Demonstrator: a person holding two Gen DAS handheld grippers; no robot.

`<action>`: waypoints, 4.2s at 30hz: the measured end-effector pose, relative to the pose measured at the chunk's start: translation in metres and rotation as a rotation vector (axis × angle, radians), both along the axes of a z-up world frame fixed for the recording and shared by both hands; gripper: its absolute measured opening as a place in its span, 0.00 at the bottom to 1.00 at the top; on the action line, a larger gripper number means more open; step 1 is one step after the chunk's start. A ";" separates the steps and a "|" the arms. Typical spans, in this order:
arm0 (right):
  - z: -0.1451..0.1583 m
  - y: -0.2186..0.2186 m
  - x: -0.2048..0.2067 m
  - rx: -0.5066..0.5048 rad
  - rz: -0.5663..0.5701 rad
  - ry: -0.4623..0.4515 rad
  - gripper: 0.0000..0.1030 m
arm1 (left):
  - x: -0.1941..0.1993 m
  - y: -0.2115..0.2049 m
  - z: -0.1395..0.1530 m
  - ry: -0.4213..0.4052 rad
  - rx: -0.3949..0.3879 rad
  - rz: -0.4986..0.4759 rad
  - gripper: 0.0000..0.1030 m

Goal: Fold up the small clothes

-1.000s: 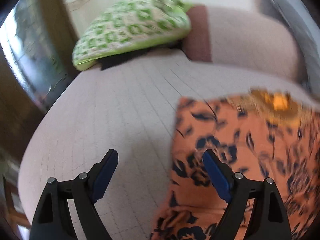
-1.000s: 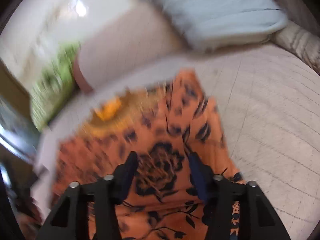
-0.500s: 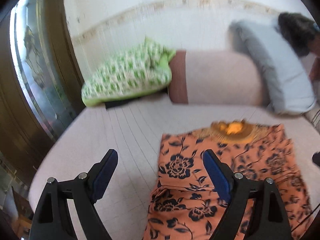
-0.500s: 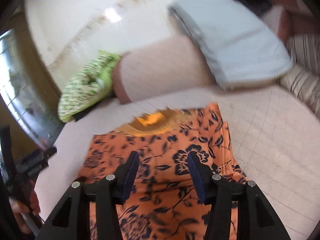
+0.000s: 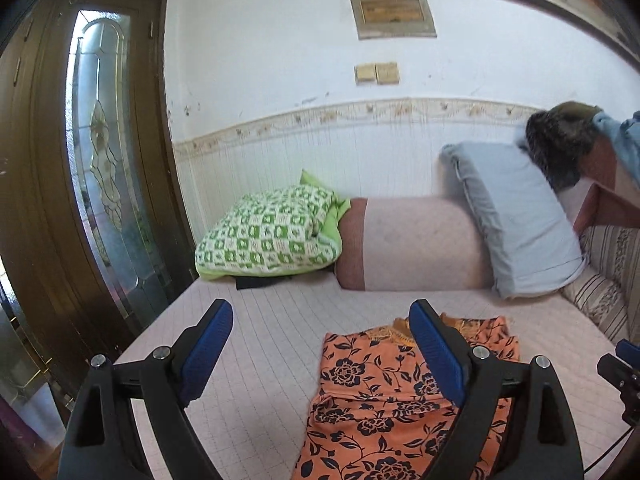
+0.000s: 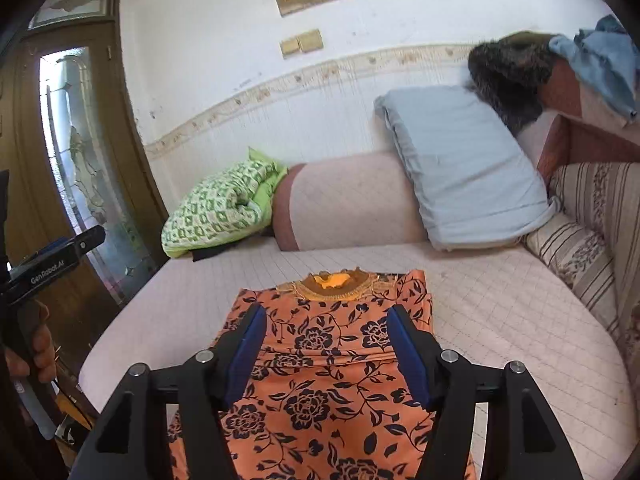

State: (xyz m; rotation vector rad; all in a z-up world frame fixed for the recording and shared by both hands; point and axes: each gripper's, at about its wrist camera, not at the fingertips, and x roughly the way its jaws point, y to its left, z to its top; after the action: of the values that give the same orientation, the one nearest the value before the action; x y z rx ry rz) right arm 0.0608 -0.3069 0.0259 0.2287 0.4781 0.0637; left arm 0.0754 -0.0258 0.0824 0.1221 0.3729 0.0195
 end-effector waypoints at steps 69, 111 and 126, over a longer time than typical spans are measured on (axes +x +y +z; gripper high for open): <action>0.076 0.054 -0.034 -0.297 -0.193 0.028 0.64 | -0.039 -0.015 0.017 -0.022 -0.001 -0.042 0.88; 0.083 0.063 -0.025 -0.375 -0.211 0.015 0.64 | -0.032 -0.022 0.008 0.004 0.026 -0.064 0.88; -0.063 -0.040 0.001 -0.077 -0.137 0.417 0.66 | -0.018 0.101 -0.204 0.581 0.153 0.126 0.88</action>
State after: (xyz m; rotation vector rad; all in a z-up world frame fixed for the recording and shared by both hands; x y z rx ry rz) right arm 0.0621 -0.3472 -0.0368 0.1984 0.8766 -0.1394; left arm 0.0574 0.0753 -0.1218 0.2566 0.9597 0.1391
